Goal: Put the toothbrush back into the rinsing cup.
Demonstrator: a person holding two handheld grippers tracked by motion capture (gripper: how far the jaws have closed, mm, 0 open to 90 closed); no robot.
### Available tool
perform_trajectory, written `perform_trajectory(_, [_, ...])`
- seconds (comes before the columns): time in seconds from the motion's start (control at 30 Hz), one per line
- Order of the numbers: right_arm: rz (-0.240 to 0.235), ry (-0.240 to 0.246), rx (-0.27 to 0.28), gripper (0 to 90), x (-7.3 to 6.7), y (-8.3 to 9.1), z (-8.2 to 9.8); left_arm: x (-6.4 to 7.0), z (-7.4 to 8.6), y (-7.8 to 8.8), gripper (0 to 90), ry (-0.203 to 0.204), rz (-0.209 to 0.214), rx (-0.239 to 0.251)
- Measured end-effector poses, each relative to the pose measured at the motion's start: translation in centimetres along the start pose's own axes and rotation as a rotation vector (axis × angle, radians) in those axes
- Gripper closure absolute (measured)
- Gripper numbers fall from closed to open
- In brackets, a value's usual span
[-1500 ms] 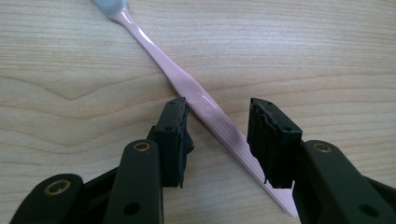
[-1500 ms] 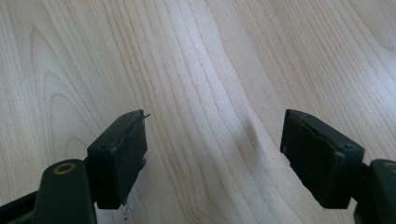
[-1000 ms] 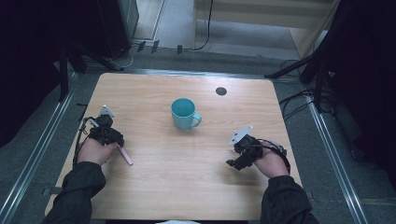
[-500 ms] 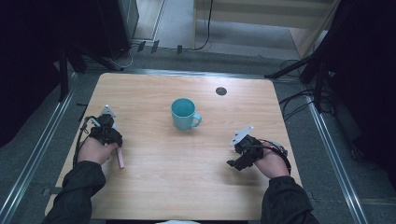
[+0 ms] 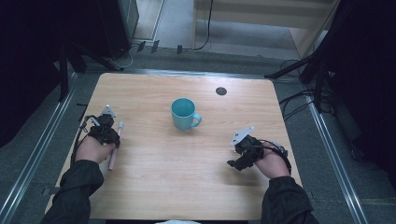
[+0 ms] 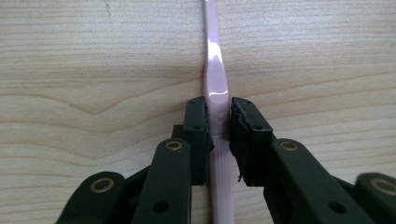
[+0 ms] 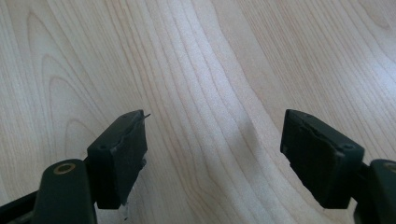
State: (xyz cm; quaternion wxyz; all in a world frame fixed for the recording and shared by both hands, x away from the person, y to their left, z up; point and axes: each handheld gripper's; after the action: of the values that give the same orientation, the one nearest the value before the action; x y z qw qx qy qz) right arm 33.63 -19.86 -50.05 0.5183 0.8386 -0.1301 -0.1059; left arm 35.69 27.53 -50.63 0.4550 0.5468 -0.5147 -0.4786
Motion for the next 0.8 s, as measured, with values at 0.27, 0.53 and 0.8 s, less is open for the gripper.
perform_trajectory(0.27, [0.0,-0.002,0.002,23.6,0.05,-0.04,0.03,-0.11,0.04,-0.02,78.1,-0.042,0.009,-0.002])
perform_trajectory(0.53, [0.003,-0.004,0.006,23.5,0.09,0.03,0.26,0.2,-0.13,0.0,78.8,-0.084,-0.021,-0.015])
perform_trajectory(0.8, [-0.002,0.002,-0.004,25.0,0.03,0.05,0.29,-0.04,-0.45,-0.05,82.0,-0.089,-0.01,-0.041])
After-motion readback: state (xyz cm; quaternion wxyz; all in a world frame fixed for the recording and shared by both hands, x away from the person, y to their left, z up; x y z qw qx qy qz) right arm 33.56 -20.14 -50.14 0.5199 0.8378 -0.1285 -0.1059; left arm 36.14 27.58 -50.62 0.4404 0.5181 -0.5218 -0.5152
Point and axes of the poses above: each handheld gripper's, and its own axes: y roughly backward along the jaws, z roughly out of its underside, x roughly to its right, and after that the axes turned 8 degrees about -z, right-handed
